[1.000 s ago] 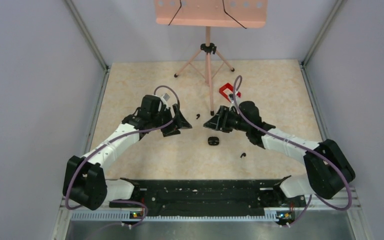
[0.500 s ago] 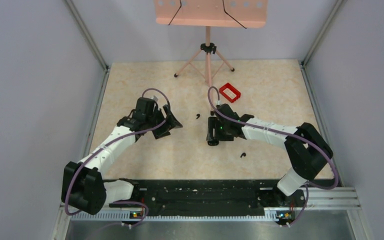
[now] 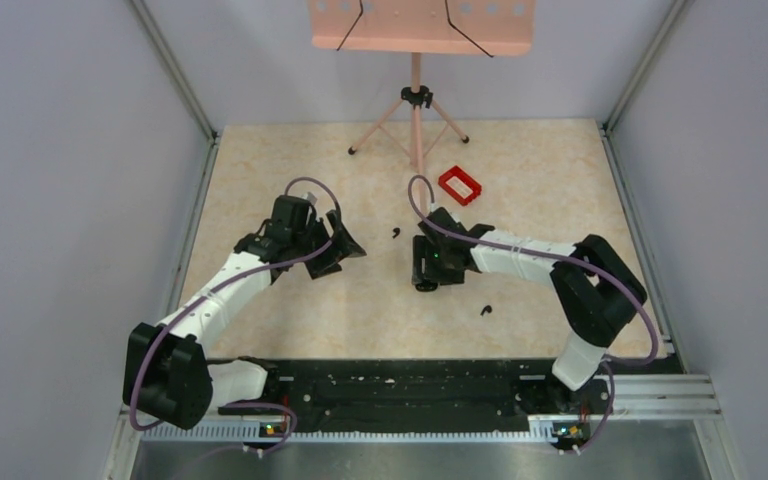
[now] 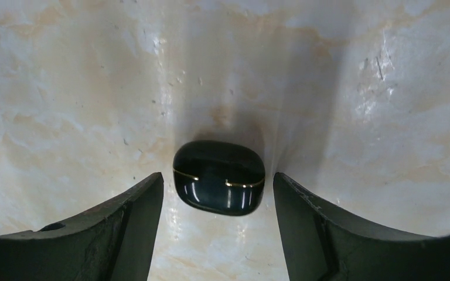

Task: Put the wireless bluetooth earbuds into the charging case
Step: Pick up the charging case from the center of the board.

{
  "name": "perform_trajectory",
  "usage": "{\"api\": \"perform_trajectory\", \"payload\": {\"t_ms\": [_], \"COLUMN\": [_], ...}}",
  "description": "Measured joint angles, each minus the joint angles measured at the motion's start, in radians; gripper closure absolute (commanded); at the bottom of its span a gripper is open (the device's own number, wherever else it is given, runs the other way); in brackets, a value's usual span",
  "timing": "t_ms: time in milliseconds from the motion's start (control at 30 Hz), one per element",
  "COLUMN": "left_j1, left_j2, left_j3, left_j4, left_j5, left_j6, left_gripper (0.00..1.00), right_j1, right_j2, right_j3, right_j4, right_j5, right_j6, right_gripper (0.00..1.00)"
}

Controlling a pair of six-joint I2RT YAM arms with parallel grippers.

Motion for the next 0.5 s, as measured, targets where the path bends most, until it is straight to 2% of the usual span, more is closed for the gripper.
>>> {"api": "perform_trajectory", "payload": {"t_ms": [233, 500], "left_j1": [0.000, 0.001], "left_j2": [-0.001, -0.010], "left_j3": [-0.005, -0.006], "left_j4": [0.002, 0.004], "left_j5": [0.006, 0.008], "left_j6": [0.003, 0.003], "left_gripper": [0.22, 0.22], "right_j1": [0.042, 0.034], "right_j2": [0.106, 0.054], "right_j3": [0.130, 0.079], "right_j4": [-0.066, -0.144], "right_j5": [0.105, 0.208], "right_j6": [-0.017, -0.041], "right_gripper": [0.28, 0.23]}}
